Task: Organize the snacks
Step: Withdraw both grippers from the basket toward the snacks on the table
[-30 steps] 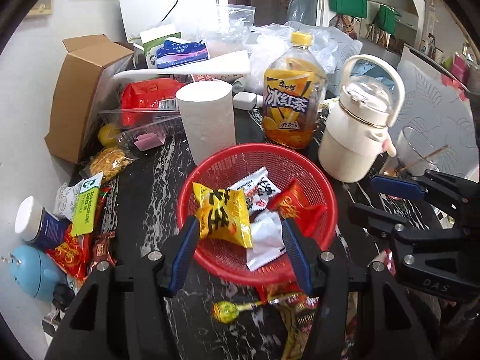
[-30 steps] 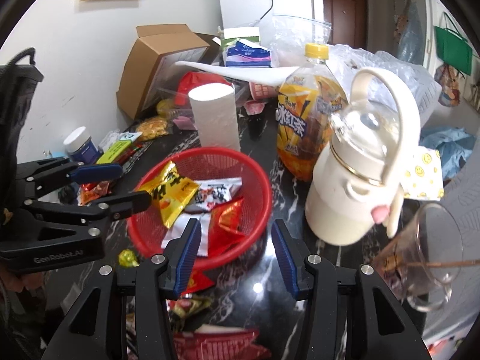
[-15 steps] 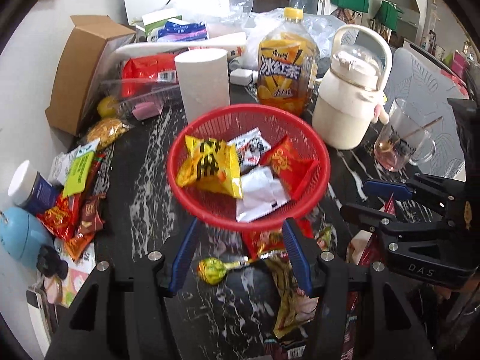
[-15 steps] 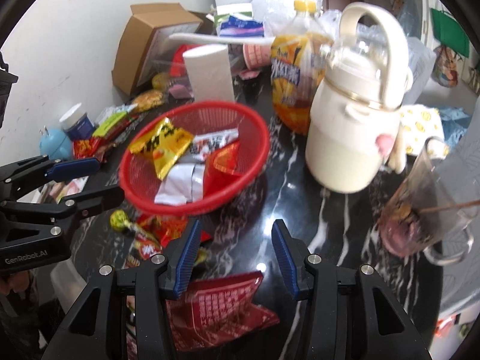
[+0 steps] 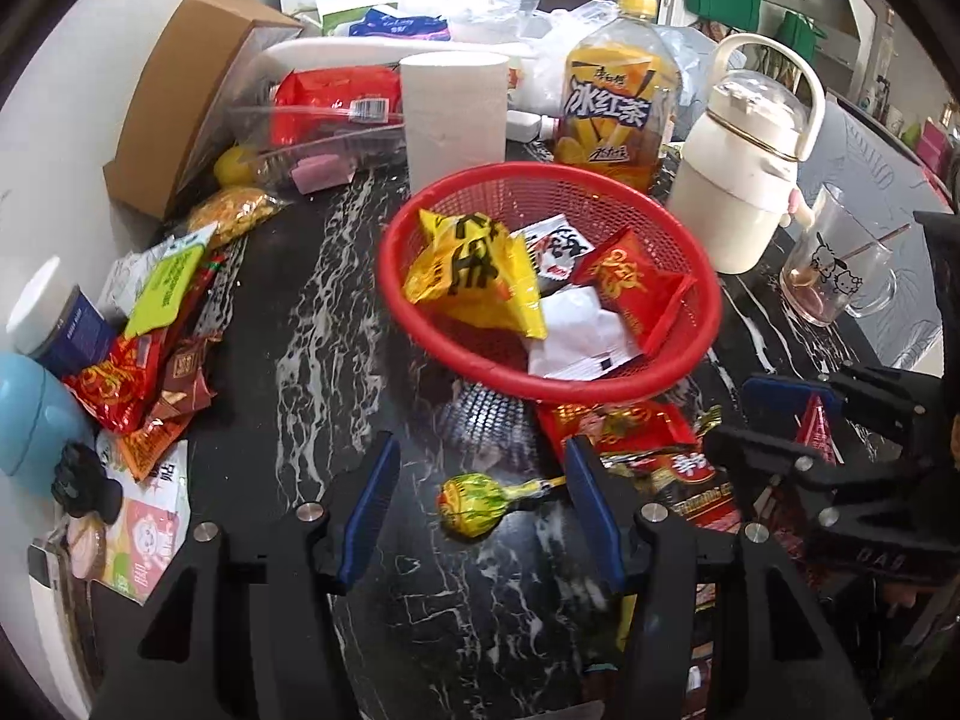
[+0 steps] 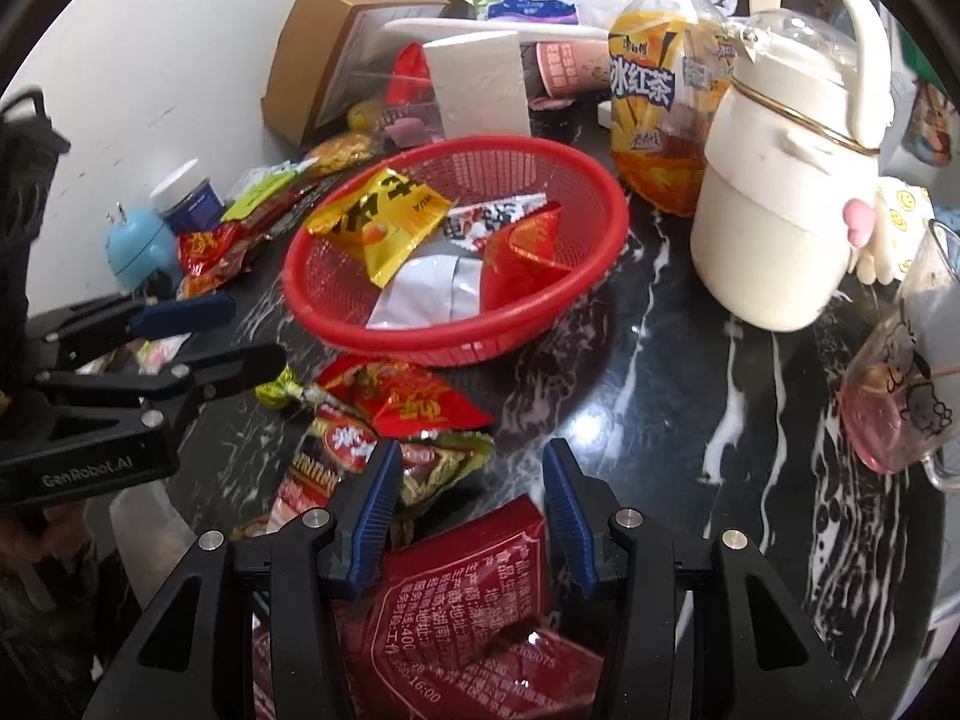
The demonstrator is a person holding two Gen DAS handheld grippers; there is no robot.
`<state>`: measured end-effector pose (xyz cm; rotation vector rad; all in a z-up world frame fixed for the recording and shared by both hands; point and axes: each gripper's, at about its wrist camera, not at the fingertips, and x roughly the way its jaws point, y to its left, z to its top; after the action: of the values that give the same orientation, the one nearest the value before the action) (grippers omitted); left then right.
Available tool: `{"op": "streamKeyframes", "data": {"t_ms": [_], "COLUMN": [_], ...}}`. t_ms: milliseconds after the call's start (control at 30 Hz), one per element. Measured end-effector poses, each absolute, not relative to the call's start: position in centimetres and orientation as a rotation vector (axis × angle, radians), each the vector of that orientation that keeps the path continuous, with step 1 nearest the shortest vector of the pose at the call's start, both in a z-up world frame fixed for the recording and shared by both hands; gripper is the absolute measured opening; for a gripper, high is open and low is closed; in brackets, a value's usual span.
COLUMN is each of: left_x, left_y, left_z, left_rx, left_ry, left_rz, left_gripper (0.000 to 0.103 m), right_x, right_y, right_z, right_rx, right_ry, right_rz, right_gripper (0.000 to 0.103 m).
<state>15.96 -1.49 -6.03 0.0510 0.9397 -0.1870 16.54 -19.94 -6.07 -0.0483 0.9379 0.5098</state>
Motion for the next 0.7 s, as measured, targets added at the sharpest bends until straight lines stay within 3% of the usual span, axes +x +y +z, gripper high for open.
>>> {"op": "streamKeyframes", "data": {"t_ms": [700], "left_x": [17.1], "left_y": [0.6], "left_z": [-9.1], "left_rx": [0.02], "left_ry": [0.985], "left_rz": [-0.321], "left_gripper": [0.056], "right_x": [20.6], "right_y": [-15.7], "right_z": [-7.3], "right_rx": [-0.072], "right_ry": [1.041], "right_rz": [0.69], "right_gripper": [0.057]}}
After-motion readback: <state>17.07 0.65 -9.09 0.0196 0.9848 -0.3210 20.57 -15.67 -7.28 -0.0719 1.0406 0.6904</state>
